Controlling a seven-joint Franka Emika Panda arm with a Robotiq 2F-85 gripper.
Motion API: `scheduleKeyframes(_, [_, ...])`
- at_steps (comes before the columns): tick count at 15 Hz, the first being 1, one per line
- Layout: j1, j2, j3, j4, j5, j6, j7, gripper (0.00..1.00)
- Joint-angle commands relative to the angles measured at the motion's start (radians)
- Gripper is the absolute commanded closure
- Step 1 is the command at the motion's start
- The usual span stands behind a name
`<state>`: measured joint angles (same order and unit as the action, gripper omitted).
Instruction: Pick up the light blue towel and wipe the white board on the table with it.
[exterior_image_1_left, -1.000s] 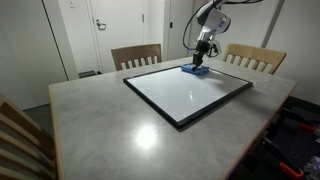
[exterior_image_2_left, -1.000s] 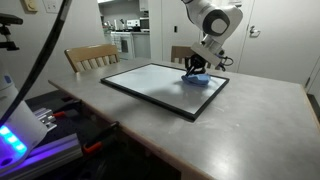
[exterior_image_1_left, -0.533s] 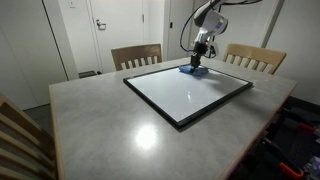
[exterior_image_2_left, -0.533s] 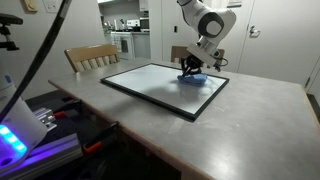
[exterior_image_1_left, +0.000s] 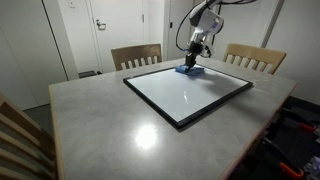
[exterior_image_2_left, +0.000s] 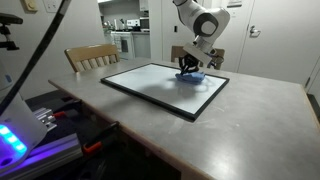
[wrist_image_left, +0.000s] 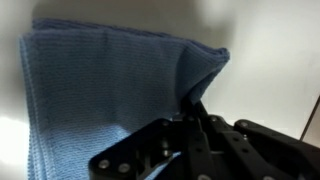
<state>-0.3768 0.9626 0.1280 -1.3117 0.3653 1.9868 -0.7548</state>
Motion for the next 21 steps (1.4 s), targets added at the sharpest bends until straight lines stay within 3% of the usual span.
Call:
scheduleKeyframes(1, [0.024,-0.013,0.013,-0.033,0.017,0.046,0.021,0.99])
scheduleKeyframes(21, [0.15,0.007,0.058,-0.033,-0.004,0.061,0.094,0.99])
